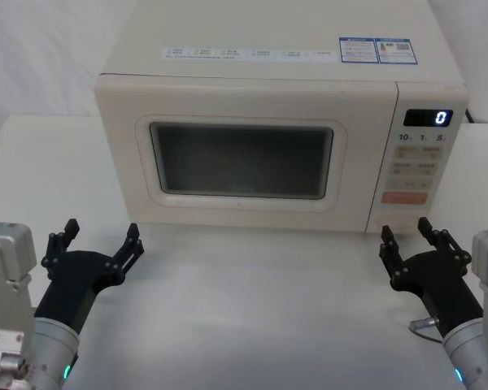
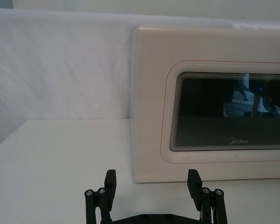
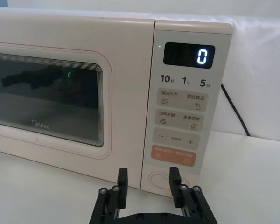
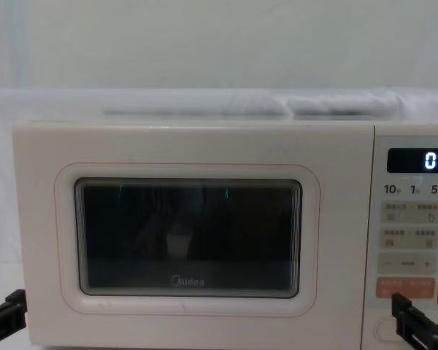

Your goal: Press the button to open the microwave door with one hand; close the microwave door with the other hand.

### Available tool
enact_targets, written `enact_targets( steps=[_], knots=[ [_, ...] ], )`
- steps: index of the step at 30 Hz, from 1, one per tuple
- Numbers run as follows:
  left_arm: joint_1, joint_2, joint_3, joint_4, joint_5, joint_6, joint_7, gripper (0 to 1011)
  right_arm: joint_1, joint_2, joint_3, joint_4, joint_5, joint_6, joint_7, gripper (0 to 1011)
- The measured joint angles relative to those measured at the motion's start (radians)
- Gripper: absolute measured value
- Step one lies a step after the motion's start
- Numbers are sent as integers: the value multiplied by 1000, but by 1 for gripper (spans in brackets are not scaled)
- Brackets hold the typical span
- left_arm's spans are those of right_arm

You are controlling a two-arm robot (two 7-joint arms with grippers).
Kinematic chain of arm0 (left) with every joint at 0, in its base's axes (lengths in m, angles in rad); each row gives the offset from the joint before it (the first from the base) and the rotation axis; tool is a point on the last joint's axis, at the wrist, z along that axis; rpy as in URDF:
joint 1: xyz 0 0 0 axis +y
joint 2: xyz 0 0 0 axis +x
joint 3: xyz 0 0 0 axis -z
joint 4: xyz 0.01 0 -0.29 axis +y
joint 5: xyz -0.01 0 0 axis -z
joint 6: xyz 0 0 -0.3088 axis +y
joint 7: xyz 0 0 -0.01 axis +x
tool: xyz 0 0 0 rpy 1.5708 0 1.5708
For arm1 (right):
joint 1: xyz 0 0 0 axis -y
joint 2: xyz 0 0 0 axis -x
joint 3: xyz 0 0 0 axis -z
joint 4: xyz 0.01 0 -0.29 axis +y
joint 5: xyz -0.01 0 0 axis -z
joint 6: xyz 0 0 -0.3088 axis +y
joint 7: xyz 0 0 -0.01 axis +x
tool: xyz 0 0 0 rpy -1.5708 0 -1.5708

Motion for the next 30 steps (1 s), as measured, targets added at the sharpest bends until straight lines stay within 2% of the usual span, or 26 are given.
enact_targets(
  steps=[5,10,12,13,16,19,30],
  knots=[
    [0,0,0,0,0,0,0,1001,0,0,0,0,0,0,0,422],
    [0,0,0,0,0,0,0,1001,0,0,0,0,0,0,0,301],
    [0,0,0,0,0,0,0,1001,0,0,0,0,0,0,0,188],
    [0,0,0,0,0,0,0,1001,0,0,0,0,0,0,0,188],
    [0,0,0,0,0,0,0,1001,0,0,0,0,0,0,0,70],
    [0,0,0,0,0,0,0,1001,0,0,0,0,0,0,0,4],
    [0,0,0,0,0,0,0,1001,0,0,0,0,0,0,0,0]
  ],
)
